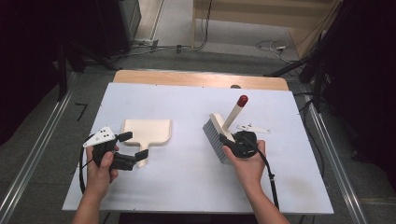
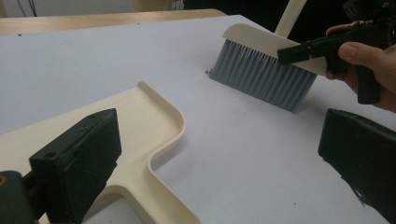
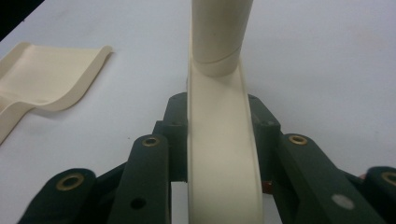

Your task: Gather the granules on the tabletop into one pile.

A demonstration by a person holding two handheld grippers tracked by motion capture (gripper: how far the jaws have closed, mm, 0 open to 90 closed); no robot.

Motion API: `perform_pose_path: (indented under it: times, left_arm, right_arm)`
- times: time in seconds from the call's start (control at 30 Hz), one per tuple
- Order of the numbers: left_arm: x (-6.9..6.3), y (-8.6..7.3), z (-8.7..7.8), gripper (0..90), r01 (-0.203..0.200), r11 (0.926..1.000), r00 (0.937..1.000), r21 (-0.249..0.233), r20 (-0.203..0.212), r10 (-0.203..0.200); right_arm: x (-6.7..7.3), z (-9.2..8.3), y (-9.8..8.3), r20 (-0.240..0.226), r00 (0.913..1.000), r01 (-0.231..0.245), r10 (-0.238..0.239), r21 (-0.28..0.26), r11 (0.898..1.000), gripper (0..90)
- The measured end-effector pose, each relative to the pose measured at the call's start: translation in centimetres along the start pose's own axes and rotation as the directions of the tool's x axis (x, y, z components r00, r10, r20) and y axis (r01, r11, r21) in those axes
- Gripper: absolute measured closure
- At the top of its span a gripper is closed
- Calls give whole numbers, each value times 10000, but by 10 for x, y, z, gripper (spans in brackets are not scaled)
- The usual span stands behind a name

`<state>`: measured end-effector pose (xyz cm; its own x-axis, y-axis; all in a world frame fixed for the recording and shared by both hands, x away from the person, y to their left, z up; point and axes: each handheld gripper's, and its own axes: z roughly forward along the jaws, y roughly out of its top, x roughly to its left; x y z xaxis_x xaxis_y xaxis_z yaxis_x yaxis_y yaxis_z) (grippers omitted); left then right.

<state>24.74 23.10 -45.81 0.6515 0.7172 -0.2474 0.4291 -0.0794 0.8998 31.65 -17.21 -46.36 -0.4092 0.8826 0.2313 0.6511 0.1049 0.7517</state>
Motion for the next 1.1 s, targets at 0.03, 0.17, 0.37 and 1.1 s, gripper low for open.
perform_pose_path:
  times: [0.03, 0.17, 0.37, 1.1]
  left_arm:
    - [0, 0, 0, 0, 2, 10000, 10000, 0, 2, -2]
    - [0, 0, 0, 0, 2, 10000, 10000, 7, 4, -2]
    - [0, 0, 1, 0, 2, 10000, 10000, 64, -10, -2]
    - [0, 0, 1, 0, -13, 10000, 10000, 37, -2, 13]
  right_arm:
    - [-1, 0, 0, 58, 10000, 42, -42, -27, 10000, 651]
    - [-3, -2, 0, 67, 10000, 40, -39, -51, 10000, 651]
    - [2, -9, 7, -489, 9987, -171, 151, -406, 9990, 651]
    - [5, 19, 19, 77, 9997, -228, 231, -287, 9993, 651]
